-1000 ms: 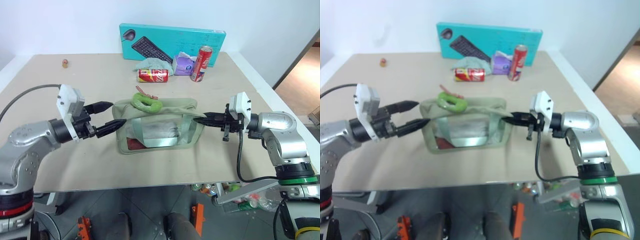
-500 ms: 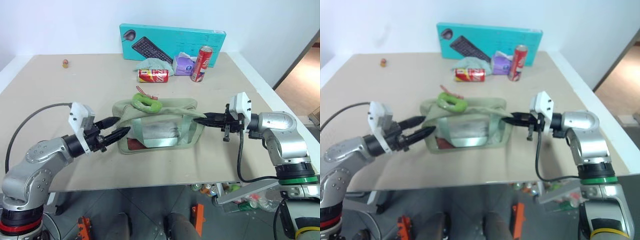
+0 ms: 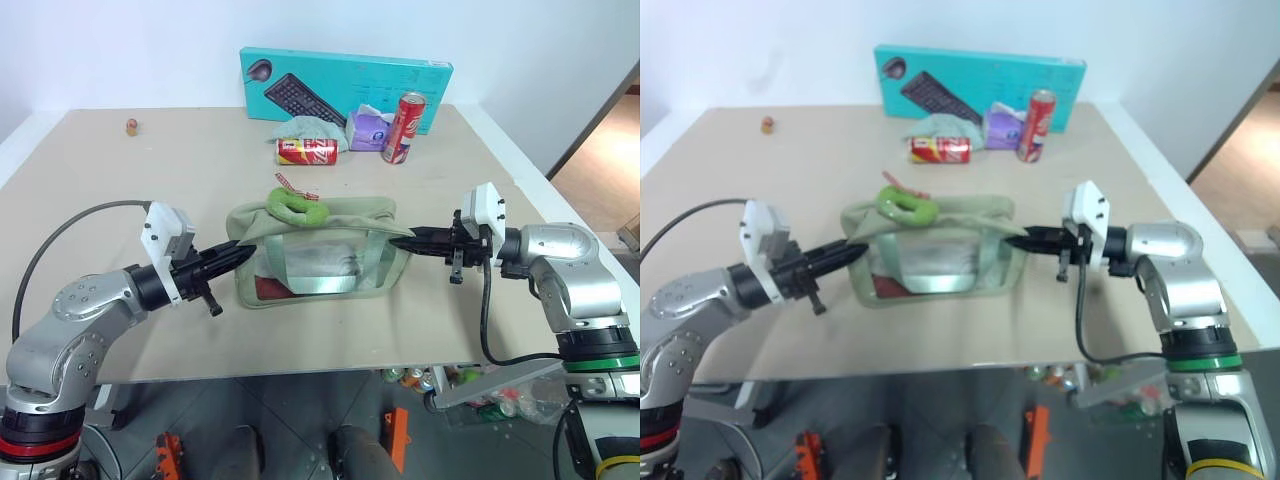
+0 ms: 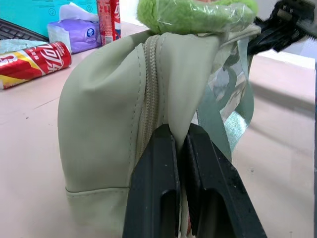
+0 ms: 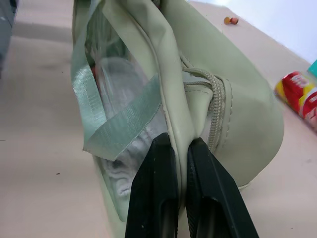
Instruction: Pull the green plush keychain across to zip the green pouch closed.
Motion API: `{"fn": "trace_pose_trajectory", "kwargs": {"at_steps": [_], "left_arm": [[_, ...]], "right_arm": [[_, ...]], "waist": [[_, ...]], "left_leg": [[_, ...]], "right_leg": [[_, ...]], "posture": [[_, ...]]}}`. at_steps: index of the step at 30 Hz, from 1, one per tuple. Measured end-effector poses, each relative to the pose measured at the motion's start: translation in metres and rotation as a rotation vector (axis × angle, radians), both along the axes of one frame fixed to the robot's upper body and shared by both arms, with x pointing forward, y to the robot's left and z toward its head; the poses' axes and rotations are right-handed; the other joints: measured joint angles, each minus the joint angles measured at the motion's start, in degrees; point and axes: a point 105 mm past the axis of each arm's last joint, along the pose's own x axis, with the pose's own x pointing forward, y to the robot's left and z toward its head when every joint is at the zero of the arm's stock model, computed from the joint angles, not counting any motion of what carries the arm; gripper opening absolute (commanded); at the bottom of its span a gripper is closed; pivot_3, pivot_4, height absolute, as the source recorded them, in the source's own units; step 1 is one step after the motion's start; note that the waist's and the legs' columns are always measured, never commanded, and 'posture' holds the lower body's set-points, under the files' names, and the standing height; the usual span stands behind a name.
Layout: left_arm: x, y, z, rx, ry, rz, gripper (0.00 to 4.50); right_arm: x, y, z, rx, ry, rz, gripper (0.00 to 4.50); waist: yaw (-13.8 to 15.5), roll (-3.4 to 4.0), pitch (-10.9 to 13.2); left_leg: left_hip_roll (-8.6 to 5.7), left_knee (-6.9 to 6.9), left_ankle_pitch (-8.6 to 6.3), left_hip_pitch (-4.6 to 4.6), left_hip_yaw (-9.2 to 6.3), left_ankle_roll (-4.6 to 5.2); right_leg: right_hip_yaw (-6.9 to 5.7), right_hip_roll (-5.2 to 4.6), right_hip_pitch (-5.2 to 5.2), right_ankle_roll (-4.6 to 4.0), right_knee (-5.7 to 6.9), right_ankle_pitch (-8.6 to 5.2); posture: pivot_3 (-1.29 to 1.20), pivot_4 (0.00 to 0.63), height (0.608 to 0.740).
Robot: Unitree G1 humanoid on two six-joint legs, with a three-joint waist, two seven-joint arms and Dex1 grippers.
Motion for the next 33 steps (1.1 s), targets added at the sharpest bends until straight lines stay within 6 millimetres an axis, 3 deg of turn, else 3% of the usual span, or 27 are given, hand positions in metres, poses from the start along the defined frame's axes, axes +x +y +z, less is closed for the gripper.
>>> {"fn": "trace_pose_trajectory", "kwargs": {"at_steps": [6, 10, 11, 15, 17, 21, 27, 33], "left_arm": [[0.007, 0.002, 0.001, 0.026, -0.020, -0.015, 0.00], [0.010, 0.001, 0.000, 0.037, -0.028, -0.040, 0.00], [0.011, 0.000, 0.001, 0.045, -0.036, -0.048, 0.00], [0.014, -0.003, 0.001, 0.068, -0.050, -0.083, 0.00], [0.015, -0.005, 0.003, 0.071, -0.054, -0.097, 0.00], [0.014, -0.010, 0.001, 0.074, -0.051, -0.126, 0.00], [0.014, -0.010, 0.001, 0.073, -0.053, -0.127, 0.00], [0.015, -0.010, 0.001, 0.071, -0.052, -0.119, 0.00]], "right_arm": [[-0.007, -0.005, 0.003, -0.055, 0.018, -0.017, 2.85], [-0.015, 0.013, 0.029, -0.048, -0.062, 0.033, 4.35], [-0.017, 0.021, 0.039, -0.044, -0.092, 0.049, 4.43], [-0.025, 0.053, 0.078, -0.015, -0.247, 0.112, 4.43], [-0.030, 0.074, 0.085, -0.001, -0.284, 0.158, 4.43], [-0.035, 0.106, 0.080, 0.022, -0.281, 0.225, 4.43], [-0.026, 0.114, 0.067, -0.008, -0.273, 0.213, 4.43], [-0.016, 0.110, 0.059, -0.019, -0.271, 0.187, 2.60]], "waist": [[0.05, 0.01, 0.00], [0.06, 0.01, 0.01], [0.10, 0.03, 0.01], [0.45, 0.02, 0.01], [0.67, 0.01, 0.00], [1.09, 0.00, 0.00], [1.30, 0.00, 0.00], [1.30, 0.00, 0.00]], "left_leg": [[-0.01, -0.07, 0.00, -0.07, 0.05, 0.00], [-0.01, -0.09, 0.00, -0.08, 0.05, 0.00], [-0.02, -0.08, 0.00, -0.09, 0.05, 0.00], [-0.02, -0.07, 0.00, -0.10, 0.07, -0.01], [-0.01, -0.07, 0.00, -0.13, 0.06, -0.01], [-0.03, -0.08, -0.01, -0.26, 0.06, -0.02], [-0.04, -0.10, -0.02, -0.29, 0.06, -0.01], [-0.03, -0.10, -0.02, -0.27, 0.04, -0.01]], "right_leg": [[0.02, -0.02, -0.11, 0.01, -0.03, -0.01], [0.02, -0.02, -0.12, 0.01, -0.03, -0.02], [0.02, -0.03, -0.14, 0.02, -0.03, -0.02], [0.01, -0.06, -0.13, -0.01, -0.08, -0.03], [0.00, -0.06, -0.14, -0.01, -0.08, -0.03], [-0.01, -0.11, -0.23, -0.01, -0.11, -0.03], [-0.03, -0.11, -0.26, -0.06, -0.11, -0.03], [-0.06, -0.10, -0.25, -0.03, -0.11, -0.04]], "posture": [[0.00, 0.150, 0.740], [0.00, 0.150, 0.740], [0.00, 0.150, 0.740], [0.00, 0.150, 0.740], [0.00, 0.150, 0.740], [0.00, 0.150, 0.740], [0.00, 0.150, 0.740], [0.00, 0.150, 0.740]]}}
